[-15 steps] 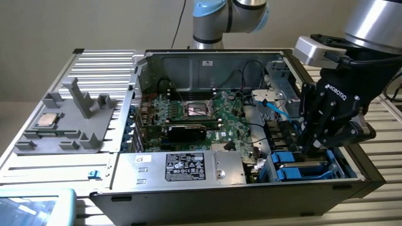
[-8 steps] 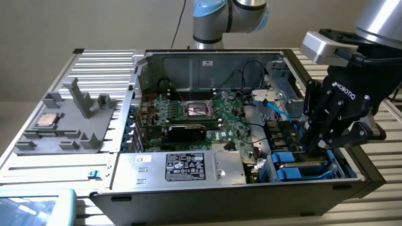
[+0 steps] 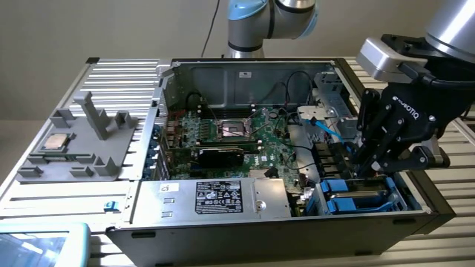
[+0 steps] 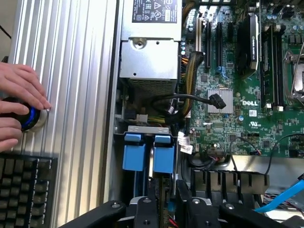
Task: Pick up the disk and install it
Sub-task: 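Insert the second disk wire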
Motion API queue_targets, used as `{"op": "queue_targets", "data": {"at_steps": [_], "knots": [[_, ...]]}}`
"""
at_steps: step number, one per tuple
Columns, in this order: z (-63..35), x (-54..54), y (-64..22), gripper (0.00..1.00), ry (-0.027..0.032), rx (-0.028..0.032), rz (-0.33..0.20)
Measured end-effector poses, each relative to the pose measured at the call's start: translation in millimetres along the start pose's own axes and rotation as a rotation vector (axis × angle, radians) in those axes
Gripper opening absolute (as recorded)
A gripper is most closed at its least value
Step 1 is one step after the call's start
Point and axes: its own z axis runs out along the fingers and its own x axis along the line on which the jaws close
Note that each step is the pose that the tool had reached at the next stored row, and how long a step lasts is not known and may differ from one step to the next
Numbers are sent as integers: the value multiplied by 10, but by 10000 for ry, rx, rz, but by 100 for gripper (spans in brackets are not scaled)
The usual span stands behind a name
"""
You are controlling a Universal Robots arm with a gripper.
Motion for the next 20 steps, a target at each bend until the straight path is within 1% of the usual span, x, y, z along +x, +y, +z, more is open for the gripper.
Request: {"op": "queue_targets", "data": {"at_steps": [4, 5, 6, 7, 8, 9, 11, 14, 18, 20], "knots": [[1, 49, 3, 28, -708, 22, -100], [1, 63, 3, 28, -865, 26, -121], [2, 77, 4, 28, -987, 30, -138], [2, 92, 4, 28, -1068, 32, -149], [3, 108, 5, 28, -1131, 34, -158], [3, 125, 5, 28, -1167, 35, -163], [4, 156, 6, 28, -1187, 35, -161], [7, 161, 5, 28, -1214, 36, -156], [20, 161, 3, 28, -1302, 38, -166], [33, 161, 2, 28, -1332, 40, -165]]}}
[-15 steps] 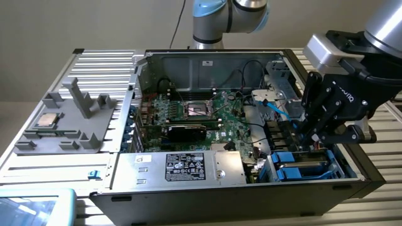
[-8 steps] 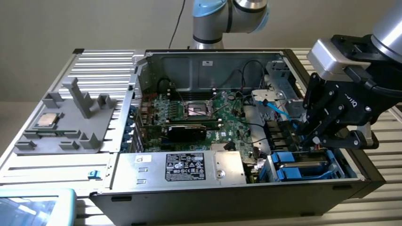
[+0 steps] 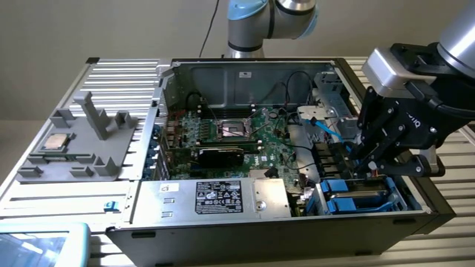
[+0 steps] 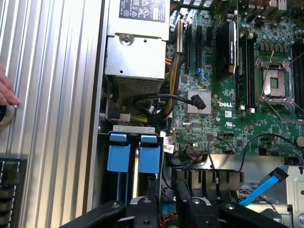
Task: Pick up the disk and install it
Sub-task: 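Insert the second disk wire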
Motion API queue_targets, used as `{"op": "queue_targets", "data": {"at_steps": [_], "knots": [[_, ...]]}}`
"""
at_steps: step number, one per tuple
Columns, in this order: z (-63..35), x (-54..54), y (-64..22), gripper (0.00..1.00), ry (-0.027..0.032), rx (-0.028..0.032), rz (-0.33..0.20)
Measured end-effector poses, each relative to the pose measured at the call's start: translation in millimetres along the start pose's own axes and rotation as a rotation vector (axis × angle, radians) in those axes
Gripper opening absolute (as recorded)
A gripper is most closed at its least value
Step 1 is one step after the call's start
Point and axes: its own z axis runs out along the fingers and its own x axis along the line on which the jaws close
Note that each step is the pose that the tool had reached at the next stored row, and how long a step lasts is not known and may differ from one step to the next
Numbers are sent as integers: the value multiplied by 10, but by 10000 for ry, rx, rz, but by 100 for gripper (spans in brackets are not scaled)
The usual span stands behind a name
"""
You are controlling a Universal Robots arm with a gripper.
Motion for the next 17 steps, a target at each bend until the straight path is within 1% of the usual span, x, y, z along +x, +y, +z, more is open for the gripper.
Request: {"op": "queue_targets", "data": {"at_steps": [3, 6, 7, 8, 9, 10, 11, 13, 15, 16, 17], "knots": [[15, 3, -2, 28, -15, 2, 11], [23, 8, -4, 28, -53, 4, 17], [24, 10, -3, 26, -67, 4, 18], [25, 14, -3, 26, -83, 5, 20], [25, 18, -3, 19, -103, 6, 20], [24, 23, -3, 16, -126, 7, 20], [24, 27, -3, 16, -154, 8, 17], [23, 31, -3, 16, -193, 9, 14], [23, 31, -4, 16, -190, 8, 14], [22, 31, -4, 16, -136, 7, 21], [22, 31, -5, 16, -25, 4, 36]]}}
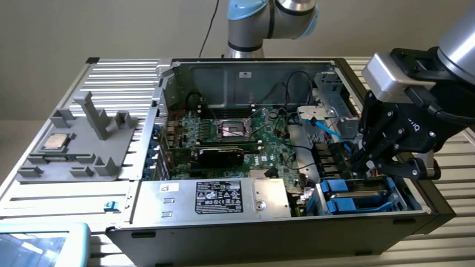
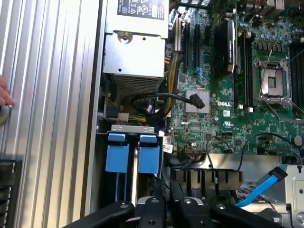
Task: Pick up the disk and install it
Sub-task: 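Insert the second disk wire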
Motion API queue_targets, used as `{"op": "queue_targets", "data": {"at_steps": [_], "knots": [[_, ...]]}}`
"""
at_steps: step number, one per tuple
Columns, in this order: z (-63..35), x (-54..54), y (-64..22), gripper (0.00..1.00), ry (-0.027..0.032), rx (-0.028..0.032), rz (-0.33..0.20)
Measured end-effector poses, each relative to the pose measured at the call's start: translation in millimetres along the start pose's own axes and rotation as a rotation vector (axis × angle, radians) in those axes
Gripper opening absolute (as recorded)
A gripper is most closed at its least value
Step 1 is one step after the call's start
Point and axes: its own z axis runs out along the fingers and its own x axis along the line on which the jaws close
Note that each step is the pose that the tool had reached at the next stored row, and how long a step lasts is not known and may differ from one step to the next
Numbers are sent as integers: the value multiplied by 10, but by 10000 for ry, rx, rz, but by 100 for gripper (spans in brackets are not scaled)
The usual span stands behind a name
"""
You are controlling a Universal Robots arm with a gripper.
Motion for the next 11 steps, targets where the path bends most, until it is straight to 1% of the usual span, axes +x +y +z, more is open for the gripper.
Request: {"op": "queue_targets", "data": {"at_steps": [2, 3, 4, 6, 7, 10, 11], "knots": [[1, -8, -1, 16, 309, 11, 41], [2, -13, -2, 16, 408, 20, 53], [4, -15, -2, 16, 454, 22, 59], [13, -15, -2, 16, 478, 22, 63], [21, -14, -3, 16, 501, 22, 66], [52, -15, -8, 16, 643, 18, 86], [62, -15, -9, 16, 701, 17, 94]]}}
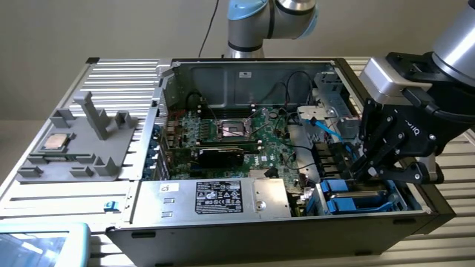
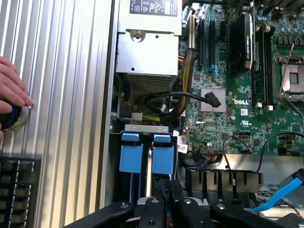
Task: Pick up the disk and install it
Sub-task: 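Insert the second disk wire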
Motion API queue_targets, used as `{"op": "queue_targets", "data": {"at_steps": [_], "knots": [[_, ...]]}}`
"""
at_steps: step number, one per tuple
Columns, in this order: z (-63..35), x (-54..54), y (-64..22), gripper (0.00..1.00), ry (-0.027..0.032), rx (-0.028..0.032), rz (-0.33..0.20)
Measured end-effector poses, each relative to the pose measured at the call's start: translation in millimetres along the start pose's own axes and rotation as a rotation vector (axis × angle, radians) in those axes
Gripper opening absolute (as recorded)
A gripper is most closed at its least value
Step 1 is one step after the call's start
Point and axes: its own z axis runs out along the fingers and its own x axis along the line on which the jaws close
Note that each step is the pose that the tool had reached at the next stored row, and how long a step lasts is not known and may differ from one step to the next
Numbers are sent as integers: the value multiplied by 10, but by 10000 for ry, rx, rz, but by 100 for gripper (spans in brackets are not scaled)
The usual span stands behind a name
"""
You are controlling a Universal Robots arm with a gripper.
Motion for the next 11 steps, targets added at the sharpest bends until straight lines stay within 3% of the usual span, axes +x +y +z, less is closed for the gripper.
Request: {"op": "queue_targets", "data": {"at_steps": [2, 3, 11], "knots": [[17, -4, -2, 16, 110, -3, 15], [24, -6, -3, 16, 131, -3, 18], [68, -72, -11, 16, 197, -19, 28]]}}
